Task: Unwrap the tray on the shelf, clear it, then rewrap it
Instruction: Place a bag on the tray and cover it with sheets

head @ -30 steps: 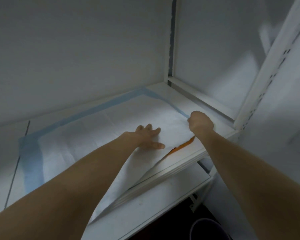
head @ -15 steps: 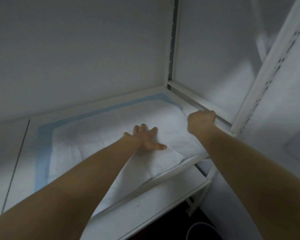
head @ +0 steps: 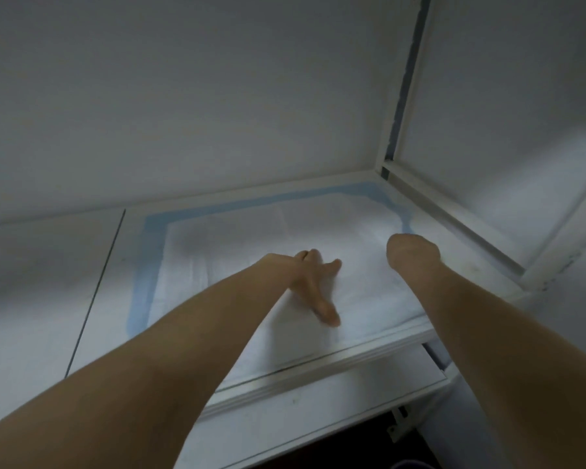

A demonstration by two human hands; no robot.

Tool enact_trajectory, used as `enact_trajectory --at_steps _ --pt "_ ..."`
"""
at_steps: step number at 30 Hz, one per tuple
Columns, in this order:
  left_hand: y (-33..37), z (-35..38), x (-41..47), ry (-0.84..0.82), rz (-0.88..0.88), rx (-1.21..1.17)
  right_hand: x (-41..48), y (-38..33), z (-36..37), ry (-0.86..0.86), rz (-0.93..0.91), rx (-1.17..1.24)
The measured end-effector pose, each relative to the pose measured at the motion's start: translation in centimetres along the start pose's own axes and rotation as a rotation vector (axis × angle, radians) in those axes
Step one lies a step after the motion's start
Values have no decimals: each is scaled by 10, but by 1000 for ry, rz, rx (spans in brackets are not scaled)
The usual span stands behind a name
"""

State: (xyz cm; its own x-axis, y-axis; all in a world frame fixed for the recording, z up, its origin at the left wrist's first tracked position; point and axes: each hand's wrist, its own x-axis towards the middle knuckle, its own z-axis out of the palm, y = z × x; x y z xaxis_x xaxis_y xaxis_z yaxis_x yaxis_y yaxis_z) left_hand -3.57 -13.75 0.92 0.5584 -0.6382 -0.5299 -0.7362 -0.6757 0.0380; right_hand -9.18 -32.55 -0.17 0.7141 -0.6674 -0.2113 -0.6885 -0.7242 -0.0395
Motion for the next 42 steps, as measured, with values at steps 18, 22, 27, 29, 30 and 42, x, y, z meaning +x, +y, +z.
enact_trajectory --at_steps 18,22,27,29,30,42 --pt "-96 17 10 457 -536 -214 -1 -88 7 196 -595 -214" --pt "-110 26 3 382 -574 -266 0 -111 19 55 -591 -165" --pt "-122 32 2 331 -648 -315 12 -98 23 -94 -445 -69" --pt "-119 28 2 292 -656 -266 14 -91 20 -98 -445 -68" --pt "-117 26 1 276 -666 -260 14 -90 18 -90 -451 -73" --pt "-94 30 26 304 -524 -255 29 -64 25 72 -263 -183"
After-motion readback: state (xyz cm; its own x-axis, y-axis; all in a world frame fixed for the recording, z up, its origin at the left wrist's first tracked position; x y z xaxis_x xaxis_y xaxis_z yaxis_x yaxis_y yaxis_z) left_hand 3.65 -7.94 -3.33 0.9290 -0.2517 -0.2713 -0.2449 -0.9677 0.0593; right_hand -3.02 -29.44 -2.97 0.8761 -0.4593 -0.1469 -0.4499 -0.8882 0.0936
